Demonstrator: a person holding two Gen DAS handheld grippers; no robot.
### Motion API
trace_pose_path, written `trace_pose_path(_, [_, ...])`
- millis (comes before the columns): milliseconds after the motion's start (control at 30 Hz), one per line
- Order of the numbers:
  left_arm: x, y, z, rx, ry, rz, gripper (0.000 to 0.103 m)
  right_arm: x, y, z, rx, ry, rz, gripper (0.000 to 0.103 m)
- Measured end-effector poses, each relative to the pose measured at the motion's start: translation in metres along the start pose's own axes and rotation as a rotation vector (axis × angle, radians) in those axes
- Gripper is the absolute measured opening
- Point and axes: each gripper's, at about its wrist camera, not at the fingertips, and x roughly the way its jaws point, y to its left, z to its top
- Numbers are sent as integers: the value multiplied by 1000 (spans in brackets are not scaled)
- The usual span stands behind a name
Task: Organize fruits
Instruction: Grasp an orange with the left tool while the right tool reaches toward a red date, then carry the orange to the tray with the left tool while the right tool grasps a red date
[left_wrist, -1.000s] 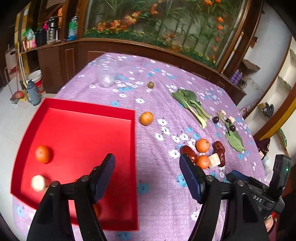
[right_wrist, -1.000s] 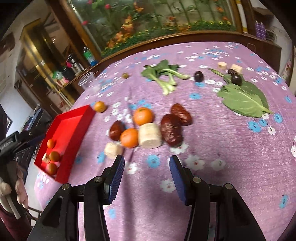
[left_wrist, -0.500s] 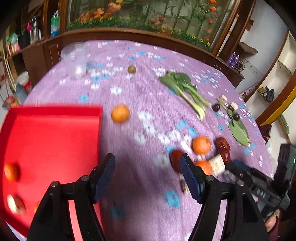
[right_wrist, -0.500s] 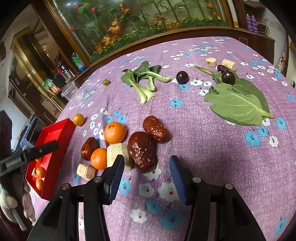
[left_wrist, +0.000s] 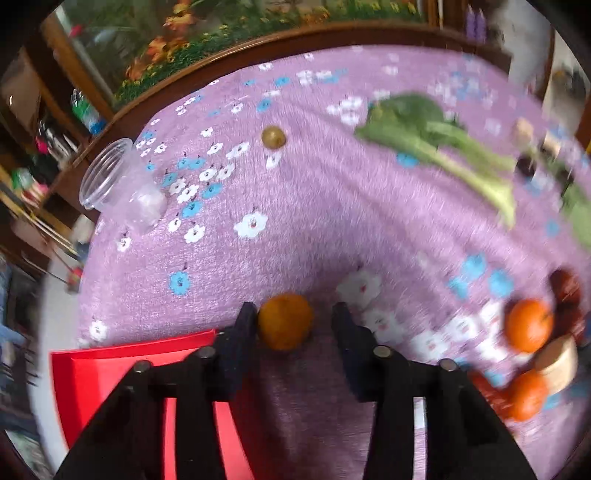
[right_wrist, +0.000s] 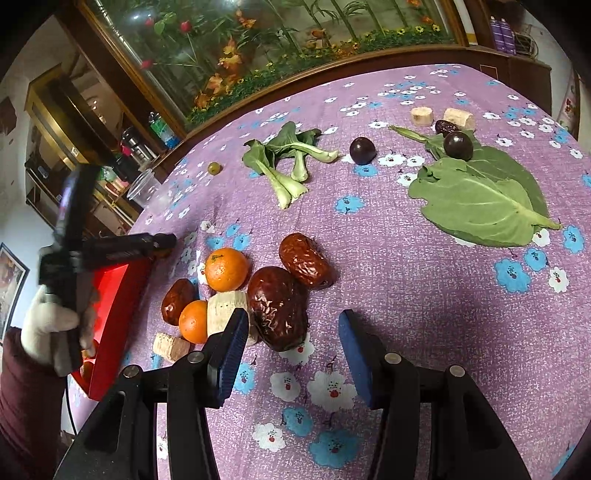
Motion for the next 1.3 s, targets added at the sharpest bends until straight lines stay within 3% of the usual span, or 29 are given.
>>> trace_pose_path(67, [-2, -4, -5, 30, -10, 17, 30, -1, 1, 0, -3, -3, 5, 55])
trace_pose_path(167, [-9, -4, -8, 11, -8, -59, 29, -1, 2, 0, -10, -2, 9, 55])
trace_pose_path(433, [-17, -24, -17, 22, -28, -106, 30, 3, 4, -1, -22, 11, 11, 49])
trace_pose_path(533, [-8, -15, -12, -29, -39, -114, 45, 2, 5, 0, -30, -2, 3, 49])
trace_pose_path(600, [-6, -12, -11, -44, -40, -124, 47, 3, 6, 1, -33, -10, 2, 49])
trace_pose_path(633, [-6, -12, -12, -45, -39, -130, 46, 4, 7, 2, -33, -16, 7, 49])
trace_pose_path(667, [-7, -12, -12, -44, -35, -152, 28, 5, 8, 3, -31, -19, 13, 49])
trace_pose_path(767, [-16, -18, -20, -36, -42, -163, 28, 10, 9, 3, -25, 6, 55, 49])
trace_pose_path(833, [-23, -22, -28, -42, -57, -184, 28, 11, 10, 2, -30, 19, 71, 35])
trace_pose_path(900, [-33, -21, -35, -67, -77, -203, 28, 12, 9, 1, -21, 32, 86, 31])
trace_pose_path(1300, [-96, 8, -97, -298, -193, -349, 28, -2, 3, -3, 14, -2, 93, 30])
